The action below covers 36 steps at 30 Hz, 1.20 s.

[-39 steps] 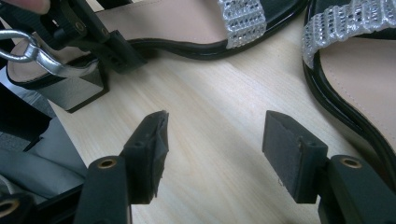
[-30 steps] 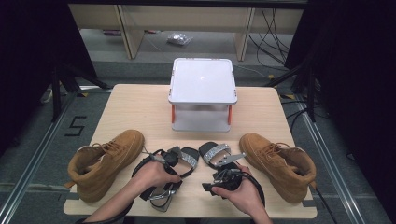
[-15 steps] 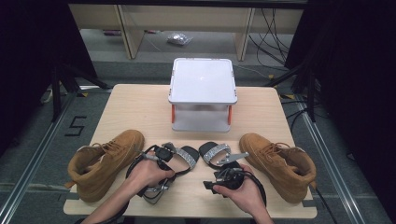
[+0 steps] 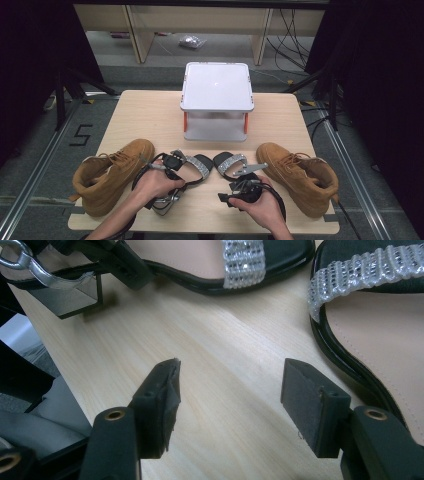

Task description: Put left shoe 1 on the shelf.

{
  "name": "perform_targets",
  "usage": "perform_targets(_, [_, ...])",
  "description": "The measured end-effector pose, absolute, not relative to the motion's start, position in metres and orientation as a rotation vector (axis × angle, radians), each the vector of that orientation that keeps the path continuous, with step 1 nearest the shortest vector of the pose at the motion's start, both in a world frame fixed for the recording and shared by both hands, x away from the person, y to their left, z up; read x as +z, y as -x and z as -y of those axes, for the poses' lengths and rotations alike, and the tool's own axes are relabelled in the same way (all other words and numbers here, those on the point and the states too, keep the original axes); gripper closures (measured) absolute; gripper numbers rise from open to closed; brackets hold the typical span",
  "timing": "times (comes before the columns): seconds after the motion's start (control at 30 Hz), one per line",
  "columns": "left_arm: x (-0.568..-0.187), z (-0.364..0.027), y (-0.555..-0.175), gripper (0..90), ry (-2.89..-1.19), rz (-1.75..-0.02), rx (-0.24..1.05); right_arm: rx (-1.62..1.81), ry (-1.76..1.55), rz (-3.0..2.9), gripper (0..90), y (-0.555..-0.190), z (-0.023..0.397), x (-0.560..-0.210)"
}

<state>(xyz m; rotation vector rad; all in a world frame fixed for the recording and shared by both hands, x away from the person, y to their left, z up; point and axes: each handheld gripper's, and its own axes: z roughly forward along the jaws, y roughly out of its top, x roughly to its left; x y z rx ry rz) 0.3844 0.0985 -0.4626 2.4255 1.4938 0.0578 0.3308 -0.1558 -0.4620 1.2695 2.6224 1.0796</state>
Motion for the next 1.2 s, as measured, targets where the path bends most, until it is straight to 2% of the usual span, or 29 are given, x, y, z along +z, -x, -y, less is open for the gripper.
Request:
perform_targets(0.6, [-0.441, -0.105, -0.409, 43.1, -2.270, -1.521, 0.106, 1.112, -1.240, -2.606, 41.6, -0.330, 0.157, -0.459])
perform_targets(0.9, [-0.430, -0.096, -0.447, 43.1, -2.182, -1.546, 0.170, 1.118, -1.262, -2.592, 41.6, -0.329, 0.159, -0.457])
perform_targets(1.2, [-0.432, -0.089, -0.473, 43.1, -2.126, -1.577, 0.175, 1.122, -1.271, -2.588, 41.6, -0.330, 0.160, -0.458])
